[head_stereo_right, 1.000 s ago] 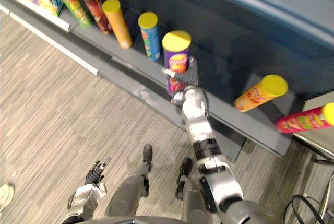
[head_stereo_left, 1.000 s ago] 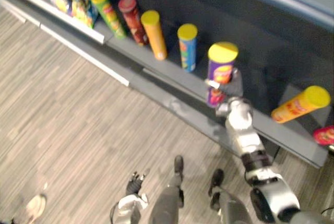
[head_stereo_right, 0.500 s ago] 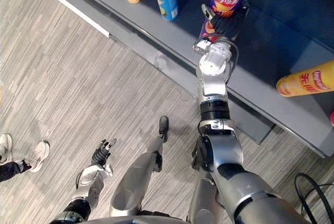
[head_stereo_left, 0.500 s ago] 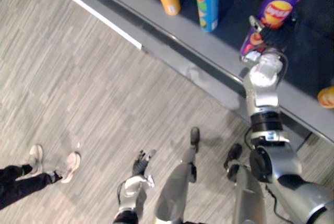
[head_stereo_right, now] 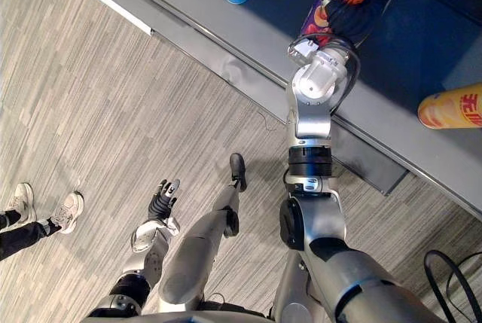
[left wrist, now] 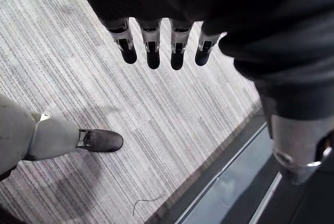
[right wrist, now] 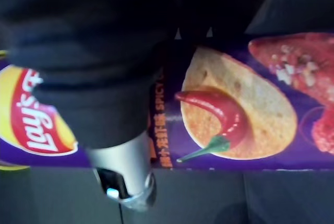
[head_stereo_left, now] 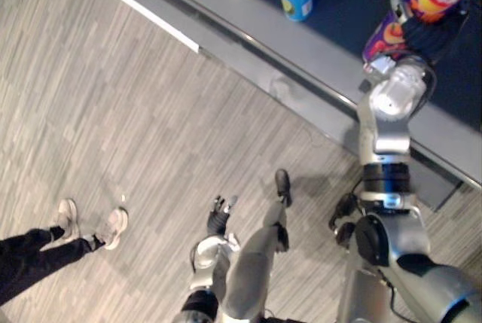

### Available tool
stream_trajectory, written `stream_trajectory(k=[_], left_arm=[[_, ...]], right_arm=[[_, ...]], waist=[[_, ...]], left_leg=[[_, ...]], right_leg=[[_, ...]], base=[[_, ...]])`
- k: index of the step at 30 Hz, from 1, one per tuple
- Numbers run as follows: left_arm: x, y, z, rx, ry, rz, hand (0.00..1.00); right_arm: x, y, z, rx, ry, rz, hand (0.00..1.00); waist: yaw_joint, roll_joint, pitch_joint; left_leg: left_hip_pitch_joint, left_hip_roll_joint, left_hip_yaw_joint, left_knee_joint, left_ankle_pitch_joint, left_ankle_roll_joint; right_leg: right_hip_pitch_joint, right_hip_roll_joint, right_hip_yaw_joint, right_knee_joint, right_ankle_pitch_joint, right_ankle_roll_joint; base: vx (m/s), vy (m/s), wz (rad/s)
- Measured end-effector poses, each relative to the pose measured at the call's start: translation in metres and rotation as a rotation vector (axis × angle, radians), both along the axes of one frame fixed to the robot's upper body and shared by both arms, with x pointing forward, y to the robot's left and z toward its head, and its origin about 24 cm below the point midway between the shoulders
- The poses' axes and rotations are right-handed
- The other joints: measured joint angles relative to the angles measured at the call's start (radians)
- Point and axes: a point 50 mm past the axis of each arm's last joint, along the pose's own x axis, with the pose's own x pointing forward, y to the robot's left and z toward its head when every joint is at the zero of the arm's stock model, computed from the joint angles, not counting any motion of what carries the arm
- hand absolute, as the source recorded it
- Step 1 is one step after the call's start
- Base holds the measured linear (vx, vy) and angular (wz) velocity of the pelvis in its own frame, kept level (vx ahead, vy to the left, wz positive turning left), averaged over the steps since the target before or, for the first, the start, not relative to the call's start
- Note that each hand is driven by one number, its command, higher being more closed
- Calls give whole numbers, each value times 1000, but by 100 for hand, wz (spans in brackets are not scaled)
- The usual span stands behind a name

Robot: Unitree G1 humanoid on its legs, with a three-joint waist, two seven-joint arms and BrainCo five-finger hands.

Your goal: Put the gum and the chips on the shelf.

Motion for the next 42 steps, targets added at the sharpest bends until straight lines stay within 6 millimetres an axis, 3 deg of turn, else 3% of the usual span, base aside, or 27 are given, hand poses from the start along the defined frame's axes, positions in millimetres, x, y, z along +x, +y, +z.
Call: stream_trajectory(k=[8,19,33,34,42], left_arm=[[0,2,0,-34,2,52,0],[1,0,0,-42,0,63,0],[-2,5,-2,-46,14,90,0],[-2,5,-2,-46,14,90,0],[-2,6,-3,-46,15,94,0]], right_arm=[[-3,8,3,6,-21,12,100],[-1,16,-7,-24,-4,35,100],[0,30,-21,-73,18,91,100],[0,31,-22,-77,19,95,0],[8,37,-56,-89,162,122,0]], waist=[[-2,-1,1],[-5,-2,1],[-25,-31,-3],[-26,-31,-3],[-26,-31,-3]], left_leg=[[-39,7,10,46,-12,23],[-55,12,37,83,-37,17],[-61,18,40,101,-44,15],[-63,20,41,105,-45,15],[-80,40,42,137,-55,20]], right_leg=[[-30,-5,-3,20,-2,-3],[-31,-15,-11,12,-5,-7],[-28,-11,-15,-2,-4,-7],[-28,-9,-15,-2,-4,-7],[-28,8,-14,-11,-4,-7]], base=[[11,-27,-1],[-10,-26,-1],[21,-38,-1],[7,-53,-3],[1,-57,-4]])
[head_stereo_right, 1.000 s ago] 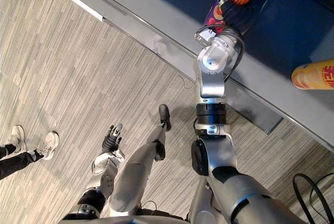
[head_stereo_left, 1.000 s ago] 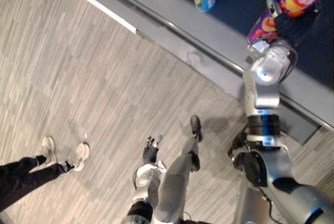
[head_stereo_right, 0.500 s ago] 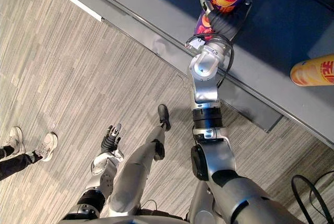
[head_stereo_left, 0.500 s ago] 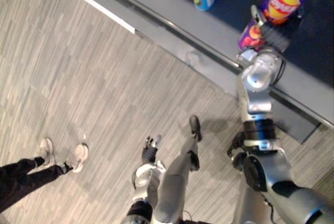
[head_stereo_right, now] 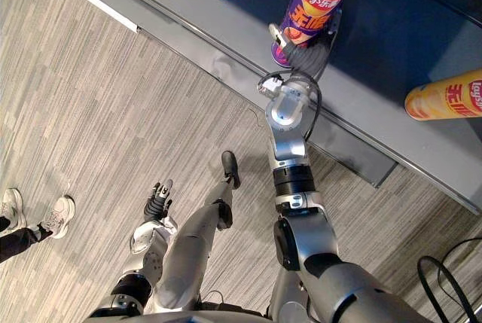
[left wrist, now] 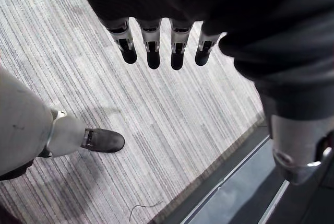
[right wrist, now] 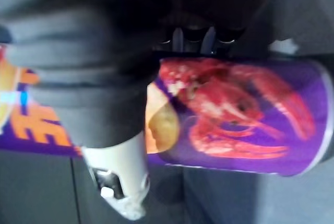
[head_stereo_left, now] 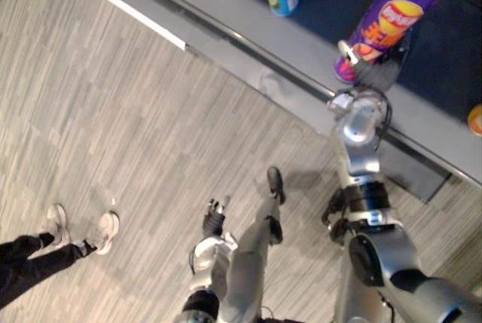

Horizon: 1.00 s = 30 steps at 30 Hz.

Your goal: Put the gum and the chips on the shelf.

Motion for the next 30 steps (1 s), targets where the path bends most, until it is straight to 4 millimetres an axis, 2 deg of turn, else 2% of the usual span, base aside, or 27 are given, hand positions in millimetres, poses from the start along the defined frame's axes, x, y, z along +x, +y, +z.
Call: stream_trajectory(k=[9,15,18,22,30], left_arm=[[1,0,1,0,-2,0,0],[1,0,1,0,-1,1,0],[1,0,0,1,-1,0,0],[1,0,0,2,-1,-1,0],[0,0,-1,3,8,-2,0]], right_arm=[[-1,2,-7,2,19,8,0],[-1,3,-14,-7,42,13,0],[-1,5,-16,-14,49,18,0],[1,7,-26,-27,87,26,0],[-3,18,-49,-21,157,58,0]], waist=[[-1,-1,0],[0,-4,-2],[-1,-14,-7],[-2,-34,-17],[-2,-37,-18]], left_leg=[[-12,24,9,42,-12,1],[-23,49,12,103,-43,-1],[-23,53,12,106,-45,-3],[-20,56,10,115,-47,-1],[-1,80,8,174,-87,-2]], right_leg=[[1,18,5,-3,0,0],[12,33,8,-5,0,0],[14,36,8,-6,0,0],[23,38,7,-8,1,0],[72,55,7,-23,3,3]], base=[[15,-63,-5],[7,-69,-6],[-2,-64,-2],[10,-54,0],[5,-49,-4]])
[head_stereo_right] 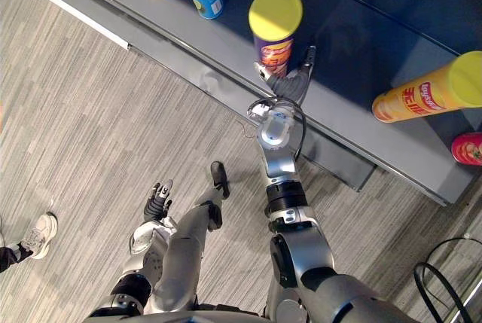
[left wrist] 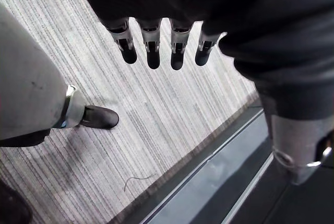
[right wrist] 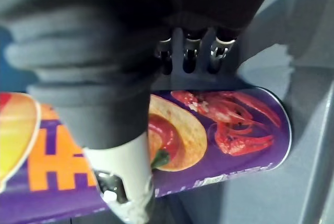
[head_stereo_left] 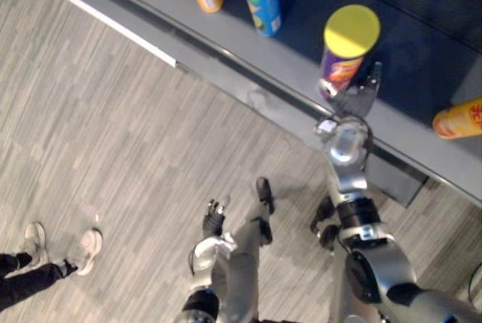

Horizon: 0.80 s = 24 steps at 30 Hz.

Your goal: Put the gum and the chips on the shelf.

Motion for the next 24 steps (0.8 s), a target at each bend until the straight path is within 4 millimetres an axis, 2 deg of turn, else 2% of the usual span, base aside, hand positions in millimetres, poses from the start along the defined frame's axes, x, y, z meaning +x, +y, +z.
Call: stream_trajectory(k=[5,11,14,16,19,22,24], left_arm=[[0,0,0,3,1,1,0],[0,1,-1,12,9,8,0],[-5,0,-7,16,48,4,0],[-11,0,-15,20,93,0,0],[-18,5,-23,53,142,-5,0],[-28,14,-32,127,201,-53,0],[-42,22,-41,176,261,-95,0]], right_arm=[[-2,1,-10,-9,26,6,0],[-6,7,-28,-43,80,44,0],[-8,15,-48,-87,150,91,0],[-11,18,-67,-114,212,125,0],[-22,16,-107,-143,351,162,0],[-50,0,-166,-140,559,172,0],[-75,-13,-203,-129,704,184,0]], waist=[[0,-1,-1],[-4,-10,-5],[-8,-17,-8],[-19,-24,-12],[-26,-49,-29],[-33,-90,-55],[-53,-118,-103]], left_leg=[[-1,6,8,21,-9,0],[-19,40,11,110,-61,4],[-15,59,11,157,-89,5],[12,68,12,181,-110,4],[77,72,16,190,-139,-4],[163,68,21,167,-152,-14],[206,53,20,115,-139,-21]], right_leg=[[1,3,6,2,0,0],[9,20,14,9,0,0],[30,29,15,14,0,0],[64,33,18,13,-1,0],[134,39,27,-2,-12,2],[226,45,26,-41,-20,9],[270,48,21,-89,-11,23]], base=[[7,-38,-6],[20,-35,-11],[25,-17,-9],[18,3,-9],[11,13,-9],[32,2,1],[86,7,6]])
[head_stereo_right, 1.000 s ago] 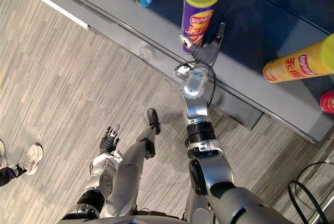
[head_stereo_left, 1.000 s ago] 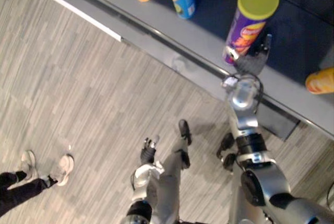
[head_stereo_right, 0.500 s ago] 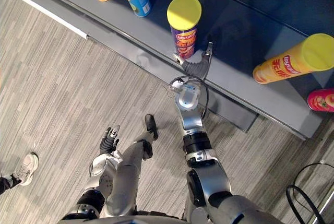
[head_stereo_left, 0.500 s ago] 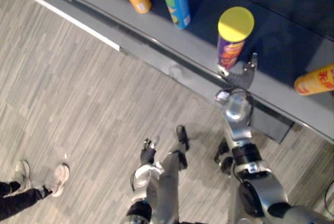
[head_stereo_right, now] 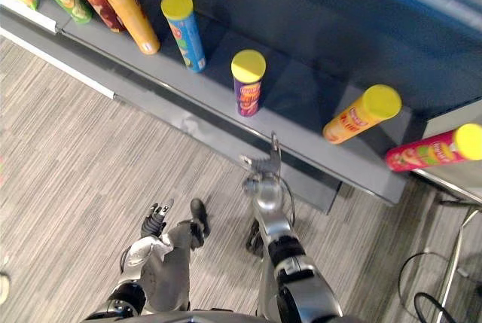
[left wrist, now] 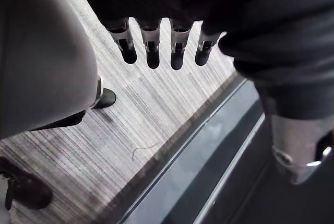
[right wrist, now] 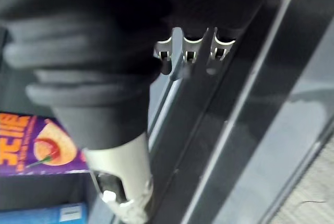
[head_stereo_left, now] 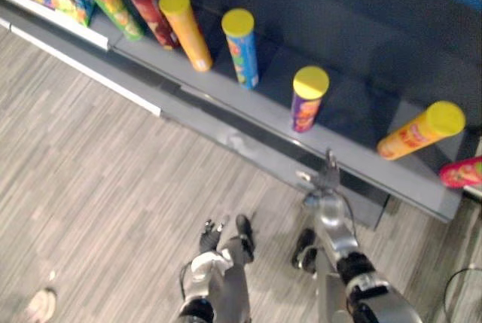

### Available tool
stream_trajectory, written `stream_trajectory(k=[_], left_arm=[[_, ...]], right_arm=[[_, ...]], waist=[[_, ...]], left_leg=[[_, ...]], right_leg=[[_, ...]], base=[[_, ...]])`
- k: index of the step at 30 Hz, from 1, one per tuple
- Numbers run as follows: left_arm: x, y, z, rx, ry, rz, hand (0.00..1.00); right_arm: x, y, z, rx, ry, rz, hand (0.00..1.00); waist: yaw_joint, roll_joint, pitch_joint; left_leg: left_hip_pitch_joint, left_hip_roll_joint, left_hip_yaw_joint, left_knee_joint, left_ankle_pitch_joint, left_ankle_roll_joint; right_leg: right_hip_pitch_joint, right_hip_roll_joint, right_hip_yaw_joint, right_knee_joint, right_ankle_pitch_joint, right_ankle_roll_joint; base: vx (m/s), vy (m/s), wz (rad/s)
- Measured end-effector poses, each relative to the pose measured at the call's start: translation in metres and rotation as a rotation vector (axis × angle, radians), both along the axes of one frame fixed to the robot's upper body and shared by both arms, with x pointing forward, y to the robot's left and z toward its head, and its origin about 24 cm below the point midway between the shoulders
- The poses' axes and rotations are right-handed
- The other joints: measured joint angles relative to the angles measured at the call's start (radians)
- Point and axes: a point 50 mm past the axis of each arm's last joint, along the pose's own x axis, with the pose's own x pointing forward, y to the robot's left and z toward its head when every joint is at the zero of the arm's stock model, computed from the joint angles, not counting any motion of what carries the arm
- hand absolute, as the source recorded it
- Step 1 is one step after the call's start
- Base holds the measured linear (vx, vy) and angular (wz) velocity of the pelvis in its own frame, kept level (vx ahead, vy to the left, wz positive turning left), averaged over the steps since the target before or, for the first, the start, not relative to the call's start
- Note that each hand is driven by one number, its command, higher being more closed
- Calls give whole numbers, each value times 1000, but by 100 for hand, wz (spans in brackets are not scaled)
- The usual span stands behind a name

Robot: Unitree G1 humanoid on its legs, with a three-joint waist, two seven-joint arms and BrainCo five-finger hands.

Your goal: Put the gum and the chips on the shelf.

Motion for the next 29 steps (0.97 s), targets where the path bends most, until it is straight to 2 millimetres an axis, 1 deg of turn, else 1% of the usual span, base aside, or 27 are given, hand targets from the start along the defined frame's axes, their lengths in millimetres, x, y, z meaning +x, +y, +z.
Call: stream_trajectory(k=[1,3,4,6,7,9,10,11,12,13,14,15,17,18,21,23,24,26,29], left_arm=[[-5,1,-4,7,24,-7,0],[-22,2,-16,17,105,-34,0],[-26,3,-18,20,121,-44,0],[-43,12,-26,31,177,-47,0],[-49,15,-28,33,195,-40,0],[-65,22,-34,30,249,-9,0],[-71,24,-36,26,261,9,0],[-73,25,-36,25,267,15,0],[-76,26,-37,23,273,21,0],[-79,26,-38,16,279,15,0],[-82,26,-39,11,284,12,0],[-86,25,-40,0,291,7,0],[-92,26,-42,-15,302,14,0],[-97,28,-43,-27,311,26,0],[-104,30,-46,-52,330,69,0],[-108,30,-47,-78,331,111,0],[-109,29,-48,-85,331,121,0],[-116,26,-50,-109,342,144,0],[-126,22,-52,-154,352,207,0]], right_arm=[[-8,-4,-10,0,42,-3,0],[-41,-29,-45,-31,198,-12,0],[-48,-36,-52,-35,232,-13,0],[-71,-55,-67,-43,311,-22,0],[-77,-60,-70,-45,327,-30,0],[-97,-70,-81,-42,390,-22,0],[-110,-70,-88,-25,432,1,0],[-116,-72,-91,-17,456,6,0],[-129,-73,-97,8,497,13,0],[-142,-70,-104,47,542,26,0],[-148,-69,-108,76,567,23,0],[-159,-68,-115,131,613,6,0],[-173,-68,-123,216,666,-48,0],[-179,-70,-126,282,680,-109,0],[-188,-74,-130,359,691,-200,0],[-199,-78,-134,443,703,-319,0],[-201,-79,-134,459,708,-340,0],[-207,-80,-136,498,717,-394,0],[-214,-84,-138,549,718,-476,0]], waist=[[-5,-3,-20],[-23,-3,-77],[-27,-3,-88],[-49,-3,-112],[-54,-3,-119],[-60,-2,-149],[-61,-3,-160],[-61,-3,-169],[-62,-2,-176],[-65,-2,-192],[-67,-2,-204],[-72,-2,-219],[-78,-4,-224],[-79,-4,-227],[-81,-3,-229],[-80,-1,-230],[-80,1,-231],[-80,8,-243],[-77,29,-258]], left_leg=[[6,-5,-2,-15,7,0],[56,-36,-4,-98,42,12],[72,-45,-4,-123,52,12],[145,-73,-5,-222,86,16],[163,-79,-6,-247,93,16],[213,-94,-6,-315,108,13],[237,-100,-6,-335,110,12],[245,-102,-5,-344,110,12],[265,-108,-4,-360,110,13],[279,-118,-3,-378,114,14],[283,-120,-3,-388,117,14],[298,-124,0,-411,124,13],[324,-132,12,-426,125,14],[336,-134,20,-427,123,12],[356,-136,20,-428,119,8],[387,-134,23,-434,111,7],[394,-134,23,-434,109,6],[399,-133,28,-434,103,5],[405,-134,49,-435,93,4]], right_leg=[[8,1,-2,-15,4,5],[50,5,0,-94,33,15],[65,7,1,-119,44,19],[124,19,17,-212,93,19],[137,22,23,-235,104,23],[175,34,47,-303,141,31],[201,39,55,-335,156,36],[210,40,58,-347,160,37],[229,40,60,-363,163,40],[237,39,61,-373,165,43],[238,39,61,-377,165,44],[248,39,64,-387,168,47],[261,39,75,-393,169,50],[269,39,86,-401,172,54],[285,38,104,-410,177,54],[318,36,105,-425,180,55],[324,36,105,-427,180,55],[328,35,111,-428,180,55],[328,35,126,-437,179,54]], base=[[137,24,8],[166,39,6],[182,49,-5],[181,68,-20],[150,68,-27],[162,65,-37],[152,61,-30],[127,55,-15],[92,54,-4],[98,68,-2],[78,53,-2],[68,34,-4],[67,46,-15],[51,53,-29],[21,18,-18],[0,9,-2],[0,0,0],[-7,14,-9],[1,17,-17]])
